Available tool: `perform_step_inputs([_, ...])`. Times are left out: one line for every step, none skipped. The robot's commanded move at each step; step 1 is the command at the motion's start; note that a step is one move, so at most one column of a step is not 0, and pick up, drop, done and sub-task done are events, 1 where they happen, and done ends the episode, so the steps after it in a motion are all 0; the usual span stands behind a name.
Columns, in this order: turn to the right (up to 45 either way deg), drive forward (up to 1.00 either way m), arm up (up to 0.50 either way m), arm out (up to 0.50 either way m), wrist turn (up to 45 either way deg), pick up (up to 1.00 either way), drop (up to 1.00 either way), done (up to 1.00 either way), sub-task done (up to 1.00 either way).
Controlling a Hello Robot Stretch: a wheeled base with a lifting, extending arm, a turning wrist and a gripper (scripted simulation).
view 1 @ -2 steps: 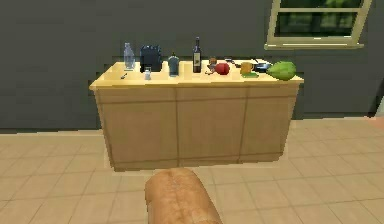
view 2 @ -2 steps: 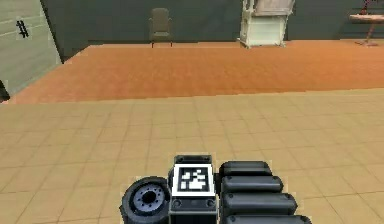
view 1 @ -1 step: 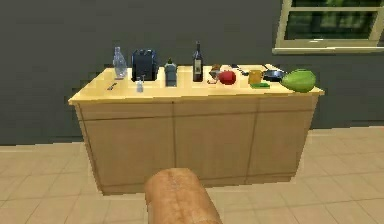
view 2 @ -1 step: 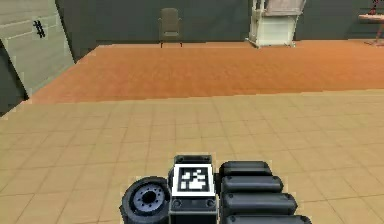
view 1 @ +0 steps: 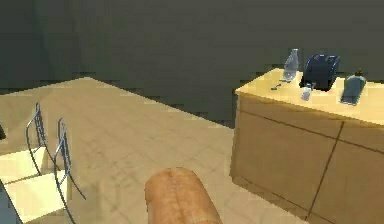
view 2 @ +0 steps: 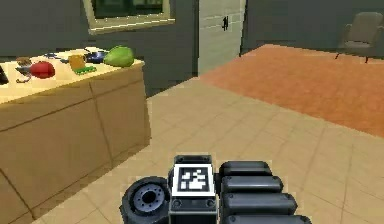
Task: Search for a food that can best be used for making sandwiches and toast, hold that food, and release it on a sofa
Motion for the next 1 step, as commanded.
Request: perform_step_inputs([-18.0,0.00,0.00,0.00,0.0,0.00,0.00,0.00,0.00])
